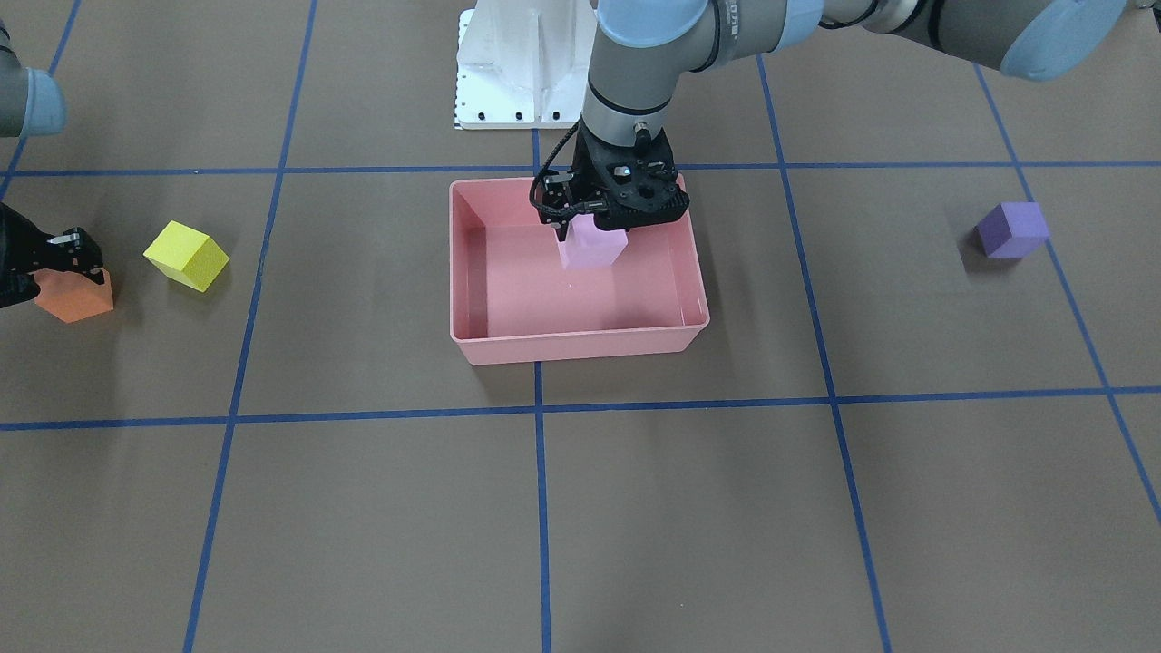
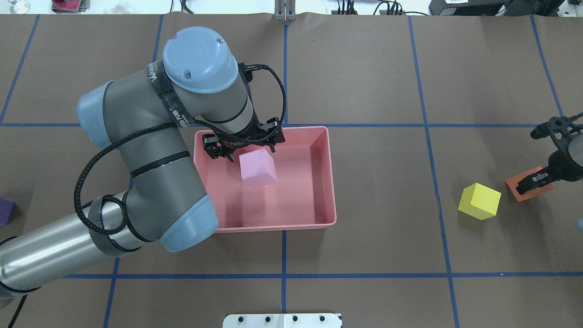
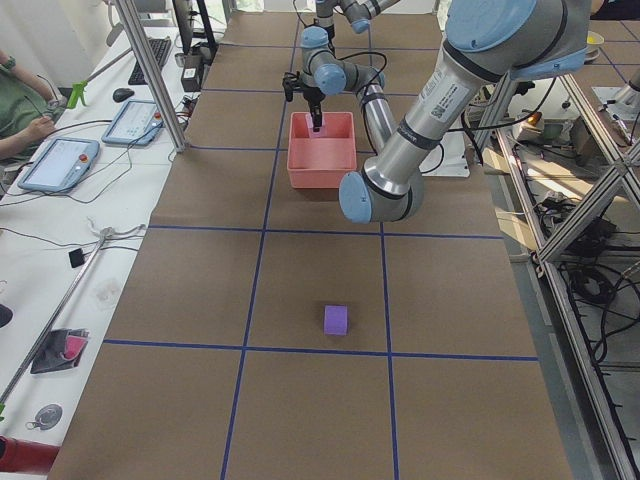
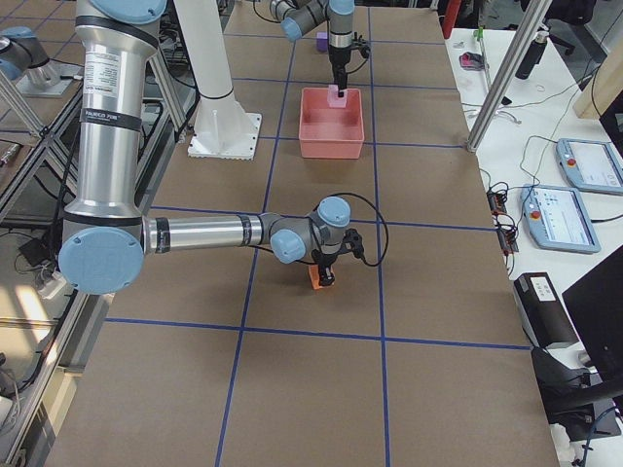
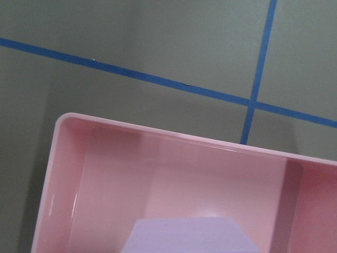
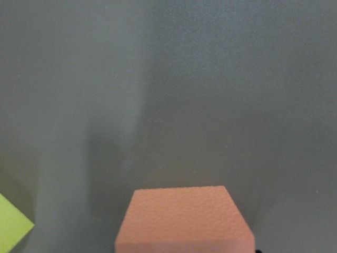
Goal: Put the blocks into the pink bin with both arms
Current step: 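Carry the pink cube into the bin with the left gripper and release, then withdraw the left gripper from the bin while the right gripper grasps the orange cube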
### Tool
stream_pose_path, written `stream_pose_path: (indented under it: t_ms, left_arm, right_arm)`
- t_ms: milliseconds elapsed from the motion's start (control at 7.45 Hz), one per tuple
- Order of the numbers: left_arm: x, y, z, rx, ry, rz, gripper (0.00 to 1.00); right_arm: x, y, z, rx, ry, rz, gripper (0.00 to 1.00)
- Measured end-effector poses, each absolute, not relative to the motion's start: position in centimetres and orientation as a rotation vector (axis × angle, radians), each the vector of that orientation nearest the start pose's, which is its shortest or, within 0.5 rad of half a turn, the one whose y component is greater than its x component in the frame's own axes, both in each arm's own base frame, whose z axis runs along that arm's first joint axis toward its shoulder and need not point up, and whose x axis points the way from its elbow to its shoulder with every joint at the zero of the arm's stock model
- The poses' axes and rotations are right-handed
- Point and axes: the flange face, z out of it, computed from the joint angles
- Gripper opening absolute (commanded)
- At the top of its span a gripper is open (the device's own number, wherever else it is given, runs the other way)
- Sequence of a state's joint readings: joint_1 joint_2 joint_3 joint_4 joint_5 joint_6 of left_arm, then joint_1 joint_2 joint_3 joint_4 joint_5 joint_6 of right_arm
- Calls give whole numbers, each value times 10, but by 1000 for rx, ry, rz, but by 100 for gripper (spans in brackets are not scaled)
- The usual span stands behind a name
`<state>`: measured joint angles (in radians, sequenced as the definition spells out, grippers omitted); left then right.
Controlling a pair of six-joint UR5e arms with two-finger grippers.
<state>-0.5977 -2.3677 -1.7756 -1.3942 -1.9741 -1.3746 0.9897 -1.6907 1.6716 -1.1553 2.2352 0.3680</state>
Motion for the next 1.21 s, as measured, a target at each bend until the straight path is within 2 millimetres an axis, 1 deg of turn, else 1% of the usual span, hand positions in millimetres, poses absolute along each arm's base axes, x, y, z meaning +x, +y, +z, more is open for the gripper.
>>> stream_pose_path:
  t_ms: [269, 403, 537, 671, 806, 940, 1074, 1208]
  left_arm:
    - [490, -438, 117, -16, 892, -203, 100]
    - [488, -438, 115, -9, 895, -203, 100]
    - [481, -439, 112, 0, 903, -205, 100]
    - [468, -442, 111, 19, 912, -202, 100]
    - [450, -445, 120, 46, 912, -179, 100]
    - [426, -448, 143, 81, 896, -140, 100]
    - [394, -453, 175, 113, 867, -94, 100]
    - [356, -457, 213, 126, 840, -40, 100]
  right_arm:
    - [-192, -430, 616, 56, -774, -334, 0]
    - [-183, -435, 606, 70, -794, -321, 0]
    - [-167, -441, 595, 83, -830, -295, 0]
    - [-150, -446, 584, 93, -874, -270, 0]
    - [-137, -452, 570, 101, -918, -250, 0]
    - [-129, -463, 547, 98, -954, -232, 0]
    - [-129, -478, 510, 81, -972, -217, 0]
    - [-140, -495, 454, 53, -972, -211, 0]
